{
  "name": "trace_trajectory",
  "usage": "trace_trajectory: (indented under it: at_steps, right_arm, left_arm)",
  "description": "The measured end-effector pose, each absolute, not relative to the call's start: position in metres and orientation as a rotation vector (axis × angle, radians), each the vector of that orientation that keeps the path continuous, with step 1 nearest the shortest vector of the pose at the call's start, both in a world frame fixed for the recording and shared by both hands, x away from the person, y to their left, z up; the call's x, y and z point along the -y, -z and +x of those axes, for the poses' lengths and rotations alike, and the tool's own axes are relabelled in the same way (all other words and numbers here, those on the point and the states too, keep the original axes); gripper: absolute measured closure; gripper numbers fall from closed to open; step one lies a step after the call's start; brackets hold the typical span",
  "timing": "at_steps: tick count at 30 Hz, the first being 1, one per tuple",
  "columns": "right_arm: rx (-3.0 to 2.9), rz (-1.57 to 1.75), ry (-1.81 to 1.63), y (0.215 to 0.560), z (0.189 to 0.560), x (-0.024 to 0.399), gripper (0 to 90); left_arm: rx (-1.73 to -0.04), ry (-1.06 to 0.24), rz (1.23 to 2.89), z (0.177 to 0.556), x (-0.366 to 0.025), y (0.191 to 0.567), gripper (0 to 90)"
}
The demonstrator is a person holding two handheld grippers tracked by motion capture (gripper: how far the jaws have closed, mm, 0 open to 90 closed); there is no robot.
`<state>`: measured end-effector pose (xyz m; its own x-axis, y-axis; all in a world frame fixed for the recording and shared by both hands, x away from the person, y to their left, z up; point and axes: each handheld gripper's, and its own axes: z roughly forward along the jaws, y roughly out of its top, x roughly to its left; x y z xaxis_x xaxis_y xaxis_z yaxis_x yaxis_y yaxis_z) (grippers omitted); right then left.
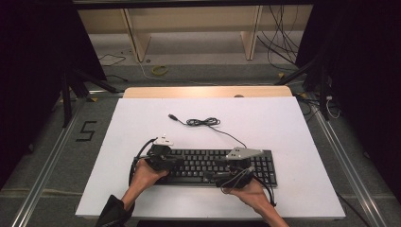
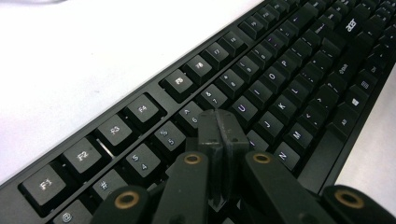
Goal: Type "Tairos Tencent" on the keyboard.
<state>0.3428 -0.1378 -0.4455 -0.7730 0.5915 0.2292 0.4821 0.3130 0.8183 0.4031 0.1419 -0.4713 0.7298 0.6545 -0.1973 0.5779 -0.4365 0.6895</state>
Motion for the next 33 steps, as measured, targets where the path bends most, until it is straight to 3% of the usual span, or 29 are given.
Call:
trace_trajectory:
  at_steps: [20,33]
  right_arm:
    - [-2.446,1.012,-1.462,0.446,0.341,0.142,38.1]
    - [-2.419,1.021,-1.467,0.445,0.341,0.148,37.8]
  left_arm:
    - [-0.932,-0.162,2.154,0.401,-0.139,0.473,88.7]
    - [-0.932,-0.066,2.021,0.398,-0.152,0.460,59.9]
